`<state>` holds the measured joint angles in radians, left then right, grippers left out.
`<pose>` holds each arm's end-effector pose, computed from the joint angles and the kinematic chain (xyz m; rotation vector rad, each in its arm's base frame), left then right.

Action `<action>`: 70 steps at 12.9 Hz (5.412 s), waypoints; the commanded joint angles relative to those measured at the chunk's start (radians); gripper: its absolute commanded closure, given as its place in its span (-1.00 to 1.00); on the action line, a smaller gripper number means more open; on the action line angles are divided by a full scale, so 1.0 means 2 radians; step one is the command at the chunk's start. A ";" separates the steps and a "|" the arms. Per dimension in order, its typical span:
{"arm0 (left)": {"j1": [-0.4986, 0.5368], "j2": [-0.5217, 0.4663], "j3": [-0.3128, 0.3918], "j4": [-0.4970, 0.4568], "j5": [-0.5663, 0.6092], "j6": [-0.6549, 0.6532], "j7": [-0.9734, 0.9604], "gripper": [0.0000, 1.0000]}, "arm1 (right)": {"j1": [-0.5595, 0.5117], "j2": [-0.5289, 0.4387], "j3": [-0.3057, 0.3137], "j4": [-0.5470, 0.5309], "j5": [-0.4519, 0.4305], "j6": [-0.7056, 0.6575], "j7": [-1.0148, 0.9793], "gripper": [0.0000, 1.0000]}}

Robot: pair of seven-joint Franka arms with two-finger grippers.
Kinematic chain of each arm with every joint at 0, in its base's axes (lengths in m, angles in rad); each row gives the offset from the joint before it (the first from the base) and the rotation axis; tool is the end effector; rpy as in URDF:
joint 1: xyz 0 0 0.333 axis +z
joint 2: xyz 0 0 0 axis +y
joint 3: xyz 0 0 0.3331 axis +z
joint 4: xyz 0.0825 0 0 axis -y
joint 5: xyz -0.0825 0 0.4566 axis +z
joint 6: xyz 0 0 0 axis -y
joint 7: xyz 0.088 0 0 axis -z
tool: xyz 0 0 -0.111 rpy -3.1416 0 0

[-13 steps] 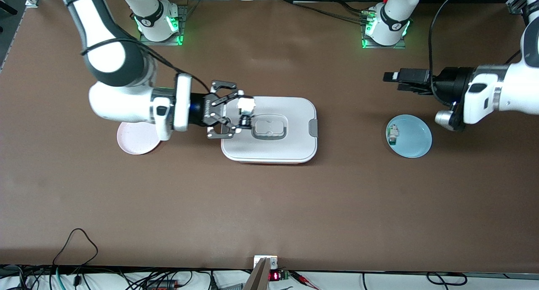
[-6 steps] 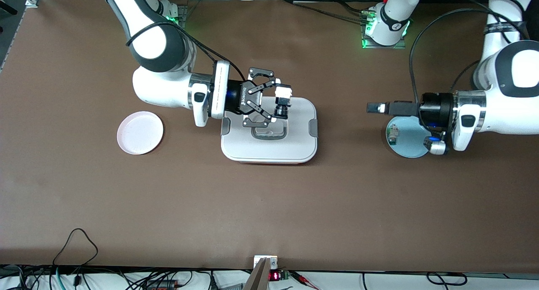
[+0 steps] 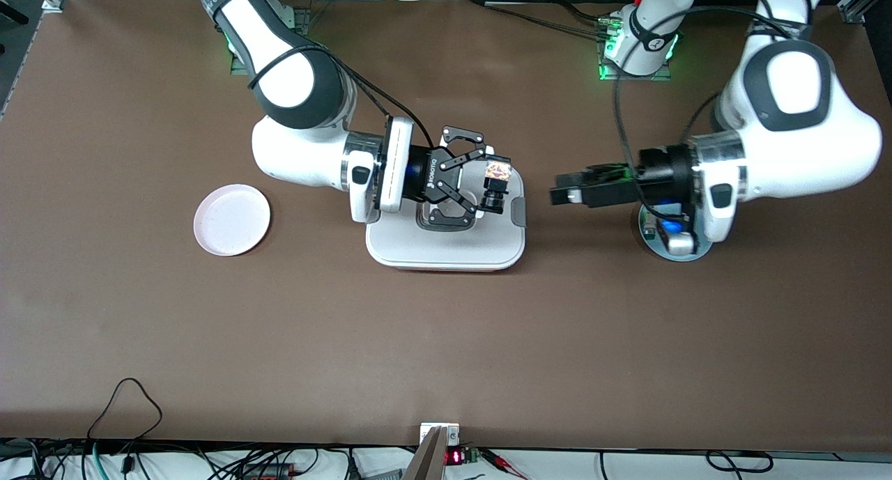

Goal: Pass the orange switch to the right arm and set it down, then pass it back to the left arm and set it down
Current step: 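Hold the switch over the box while the left gripper reaches it, then close the left gripper on the switch and open the right gripper, then carry the switch with the left gripper to the blue plate while the right withdraws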

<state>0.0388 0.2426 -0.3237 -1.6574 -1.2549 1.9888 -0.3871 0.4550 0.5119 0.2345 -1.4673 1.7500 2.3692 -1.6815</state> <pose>0.6881 -0.2451 0.5202 1.8262 0.6033 -0.3712 0.6429 0.5027 0.4343 -1.5109 -0.8906 -0.9940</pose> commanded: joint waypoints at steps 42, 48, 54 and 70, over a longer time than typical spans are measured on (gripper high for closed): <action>0.036 -0.009 -0.066 -0.020 0.083 -0.013 0.079 0.75 | -0.009 -0.030 -0.003 -0.044 0.006 0.023 0.002 -1.00; 0.135 0.007 -0.067 -0.005 0.227 -0.251 0.366 0.76 | -0.072 -0.086 -0.004 -0.127 -0.072 0.012 0.002 -1.00; 0.135 0.010 -0.070 0.009 0.449 -0.306 0.659 0.76 | -0.158 -0.095 -0.004 -0.156 -0.208 -0.013 0.015 -1.00; 0.240 0.127 -0.064 -0.108 0.655 -0.004 1.144 0.96 | -0.219 -0.151 -0.014 -0.135 -0.714 -0.213 0.857 -1.00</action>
<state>0.4911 0.4458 -0.4403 -1.8749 0.0158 1.9298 1.7893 0.0223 0.2658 0.2069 -1.7328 0.4457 2.0386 -0.0893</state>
